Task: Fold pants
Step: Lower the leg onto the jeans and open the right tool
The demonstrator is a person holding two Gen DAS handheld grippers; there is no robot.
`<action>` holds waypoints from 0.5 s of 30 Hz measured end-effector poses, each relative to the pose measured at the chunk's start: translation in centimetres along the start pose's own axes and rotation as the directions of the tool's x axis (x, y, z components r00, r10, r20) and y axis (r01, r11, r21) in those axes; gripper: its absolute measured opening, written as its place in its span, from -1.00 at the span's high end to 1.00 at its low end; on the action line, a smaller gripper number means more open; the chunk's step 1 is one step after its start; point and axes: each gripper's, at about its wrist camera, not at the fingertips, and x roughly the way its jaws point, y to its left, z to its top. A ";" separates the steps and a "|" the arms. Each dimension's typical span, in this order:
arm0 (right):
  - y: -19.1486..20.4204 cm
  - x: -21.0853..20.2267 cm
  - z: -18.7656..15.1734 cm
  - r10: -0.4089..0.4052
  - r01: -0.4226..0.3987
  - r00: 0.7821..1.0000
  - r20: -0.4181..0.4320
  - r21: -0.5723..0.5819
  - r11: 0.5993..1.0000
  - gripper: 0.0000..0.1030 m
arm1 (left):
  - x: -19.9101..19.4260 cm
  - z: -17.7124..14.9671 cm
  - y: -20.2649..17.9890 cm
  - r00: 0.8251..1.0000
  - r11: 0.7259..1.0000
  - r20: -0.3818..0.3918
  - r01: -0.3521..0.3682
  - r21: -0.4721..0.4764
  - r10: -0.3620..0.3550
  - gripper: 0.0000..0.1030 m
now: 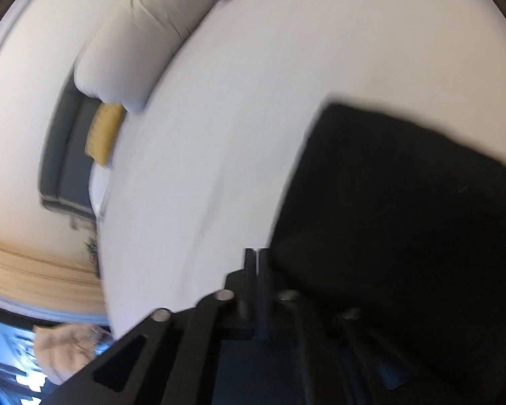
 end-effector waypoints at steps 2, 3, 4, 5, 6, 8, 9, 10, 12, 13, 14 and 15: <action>1.9 -1.5 -1.6 0.126 -0.130 0.990 -0.057 -0.069 0.989 0.88 | -0.1 -0.2 -0.1 1.000 1.000 0.012 -0.002 -0.009 0.003 0.76; 3.1 -1.9 -4.0 0.204 -0.219 0.968 -0.146 -0.093 0.971 0.87 | -0.1 -0.3 -0.1 1.000 1.000 0.016 -0.005 -0.009 0.005 0.76; 3.8 -1.9 -6.2 0.252 -0.277 0.945 -0.210 -0.099 0.956 0.87 | -0.2 -0.4 -0.2 1.000 1.000 0.018 -0.007 -0.006 0.007 0.76; 4.4 -2.0 -9.0 0.300 -0.342 0.908 -0.294 -0.105 0.934 0.86 | -0.2 -0.4 -0.2 1.000 1.000 0.018 -0.010 -0.002 0.010 0.76; 4.9 -1.6 -12.5 0.321 -0.391 0.866 -0.384 -0.118 0.913 0.82 | -0.2 -0.4 -0.3 1.000 1.000 0.016 -0.014 0.003 0.014 0.76; 4.5 -0.5 -16.8 0.279 -0.387 0.831 -0.481 -0.141 0.911 0.81 | -0.3 -0.5 -0.5 1.000 1.000 0.016 -0.018 0.007 0.018 0.76; 3.7 0.4 -18.2 0.246 -0.364 0.825 -0.509 -0.147 0.919 0.84 | -0.4 -0.5 -0.5 1.000 1.000 0.015 -0.021 0.010 0.021 0.76; 1.9 1.4 -18.9 0.215 -0.318 0.837 -0.504 -0.127 0.940 1.00 | -0.6 -0.6 -0.6 1.000 1.000 0.015 -0.023 0.017 0.022 0.76; -1.2 1.8 -17.4 0.281 -0.324 0.846 -0.452 -0.018 0.946 1.00 | -1.0 -0.7 -0.6 0.999 0.999 0.021 -0.031 0.025 0.030 0.76; -2.4 0.6 -16.0 0.289 -0.315 0.873 -0.393 -0.001 0.949 1.00 | -1.3 -0.9 -0.3 0.999 0.999 0.021 -0.038 0.023 0.038 0.76; -2.6 -0.4 -14.6 0.247 -0.272 0.908 -0.339 -0.028 0.962 1.00 | -1.8 -1.2 0.1 0.999 0.999 0.024 -0.037 0.010 0.037 0.76; -2.8 -1.6 -13.2 0.188 -0.213 0.944 -0.273 -0.067 0.975 1.00 | -2.1 -1.4 0.5 0.999 0.999 0.028 -0.035 -0.006 0.035 0.76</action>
